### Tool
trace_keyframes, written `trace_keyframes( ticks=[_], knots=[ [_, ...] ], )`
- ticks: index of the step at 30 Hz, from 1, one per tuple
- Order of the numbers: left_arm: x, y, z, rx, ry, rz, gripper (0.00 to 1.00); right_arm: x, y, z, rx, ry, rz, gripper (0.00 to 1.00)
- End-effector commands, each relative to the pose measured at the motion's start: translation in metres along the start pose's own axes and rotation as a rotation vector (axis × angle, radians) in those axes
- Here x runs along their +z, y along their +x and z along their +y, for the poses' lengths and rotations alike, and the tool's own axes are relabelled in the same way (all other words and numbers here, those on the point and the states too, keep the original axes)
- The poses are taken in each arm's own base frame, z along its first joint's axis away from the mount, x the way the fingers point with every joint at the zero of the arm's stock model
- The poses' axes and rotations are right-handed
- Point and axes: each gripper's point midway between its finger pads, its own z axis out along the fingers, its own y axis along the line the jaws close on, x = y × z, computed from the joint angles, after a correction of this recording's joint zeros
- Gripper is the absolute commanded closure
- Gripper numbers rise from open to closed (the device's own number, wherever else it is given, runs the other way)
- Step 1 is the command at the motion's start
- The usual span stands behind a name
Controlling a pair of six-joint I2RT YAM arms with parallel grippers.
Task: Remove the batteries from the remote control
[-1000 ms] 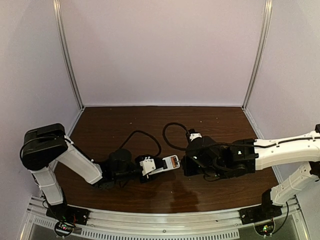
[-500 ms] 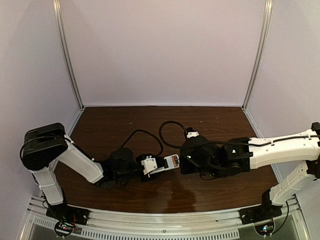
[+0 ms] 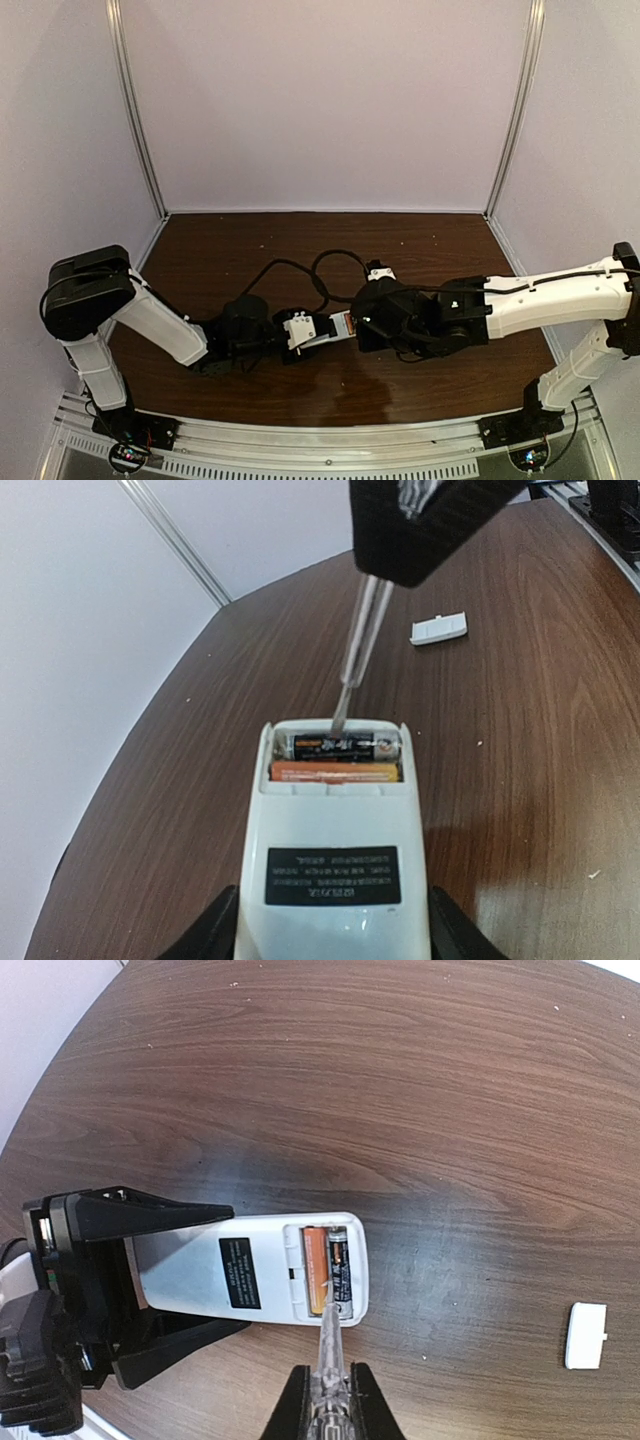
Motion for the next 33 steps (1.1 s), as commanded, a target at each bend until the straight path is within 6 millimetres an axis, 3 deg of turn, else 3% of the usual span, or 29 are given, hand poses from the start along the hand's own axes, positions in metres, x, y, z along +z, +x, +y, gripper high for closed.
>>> trace_keyframes(
  ticks=[1, 33],
  knots=[
    [0.006, -0.008, 0.001, 0.017, -0.002, -0.026, 1.0, 0.001, -0.004, -0.002, -0.007, 0.034, -0.017, 1.0],
    [0.008, -0.008, -0.004, 0.023, 0.028, -0.024, 1.0, 0.016, 0.003, -0.008, -0.043, 0.083, 0.001, 1.0]
  ],
)
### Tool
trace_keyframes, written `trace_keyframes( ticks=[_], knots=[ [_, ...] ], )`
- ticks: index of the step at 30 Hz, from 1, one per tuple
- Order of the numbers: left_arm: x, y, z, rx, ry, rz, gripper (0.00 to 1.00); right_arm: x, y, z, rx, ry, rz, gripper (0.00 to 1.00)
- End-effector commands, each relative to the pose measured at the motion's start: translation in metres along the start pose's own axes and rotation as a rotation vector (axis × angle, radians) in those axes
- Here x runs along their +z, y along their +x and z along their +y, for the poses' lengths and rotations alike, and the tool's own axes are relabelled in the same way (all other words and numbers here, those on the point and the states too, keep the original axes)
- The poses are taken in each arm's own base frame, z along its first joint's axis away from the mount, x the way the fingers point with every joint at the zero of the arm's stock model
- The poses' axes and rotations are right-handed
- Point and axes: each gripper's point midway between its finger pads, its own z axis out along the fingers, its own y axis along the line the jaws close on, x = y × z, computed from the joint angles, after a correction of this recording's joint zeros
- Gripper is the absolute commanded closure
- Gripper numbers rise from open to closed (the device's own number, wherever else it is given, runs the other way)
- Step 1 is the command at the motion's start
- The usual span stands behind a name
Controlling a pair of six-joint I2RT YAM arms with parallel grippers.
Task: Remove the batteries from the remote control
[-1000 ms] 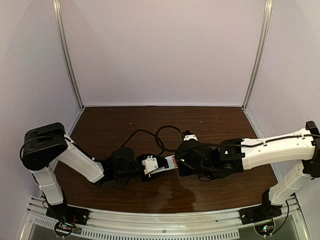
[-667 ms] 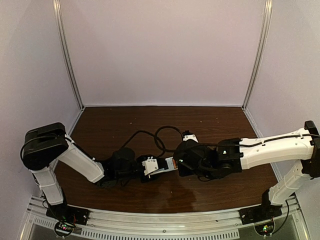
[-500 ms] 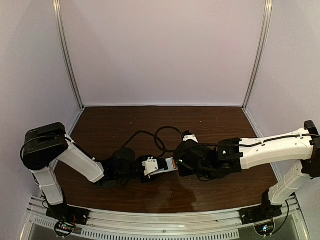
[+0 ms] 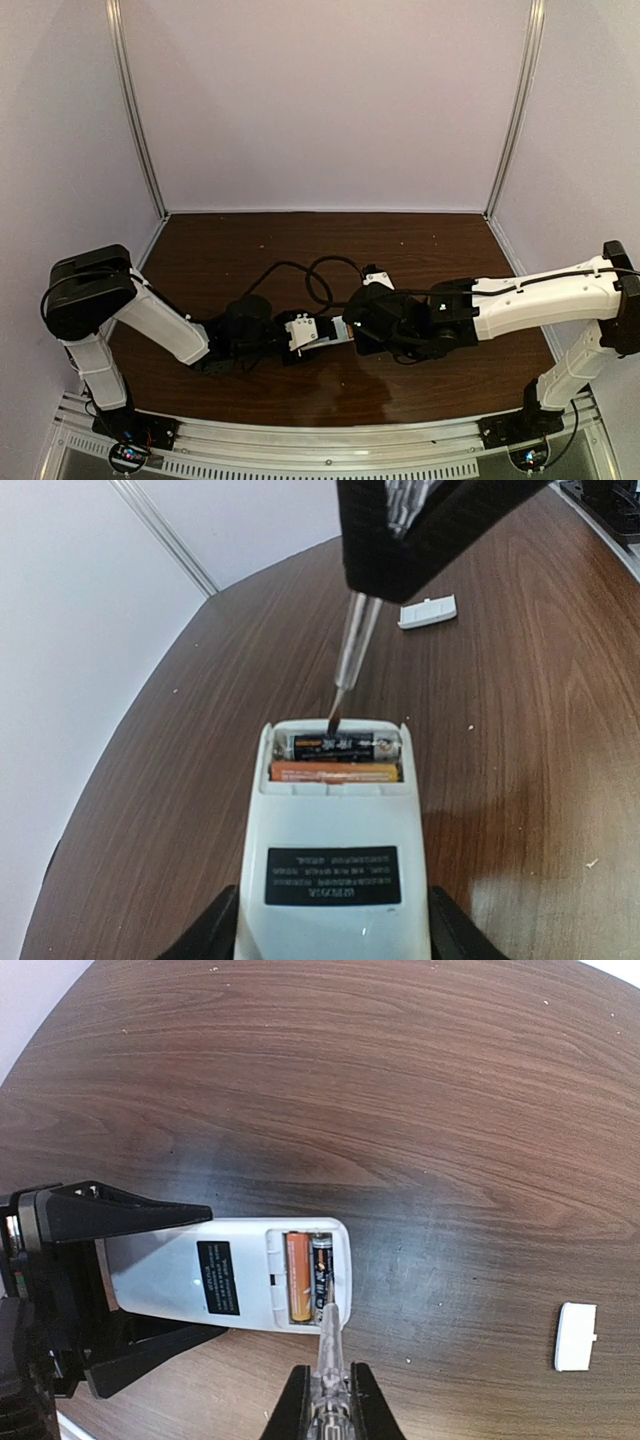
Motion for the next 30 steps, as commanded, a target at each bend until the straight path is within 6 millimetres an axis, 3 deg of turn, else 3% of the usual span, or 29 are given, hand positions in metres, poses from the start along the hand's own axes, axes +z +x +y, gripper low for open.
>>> trace_keyframes(
  ticks=[1, 23, 30],
  knots=[
    [0.004, -0.013, 0.001, 0.019, 0.0, -0.049, 1.0, 0.004, -0.005, -0.002, -0.008, 0.027, -0.015, 1.0],
    [0.005, -0.013, -0.003, 0.026, 0.022, -0.047, 1.0, 0.023, 0.016, -0.009, -0.079, 0.072, 0.073, 1.0],
    [0.005, -0.012, -0.006, 0.029, 0.034, -0.047, 1.0, 0.024, 0.017, -0.014, -0.047, 0.008, 0.086, 1.0]
  ],
)
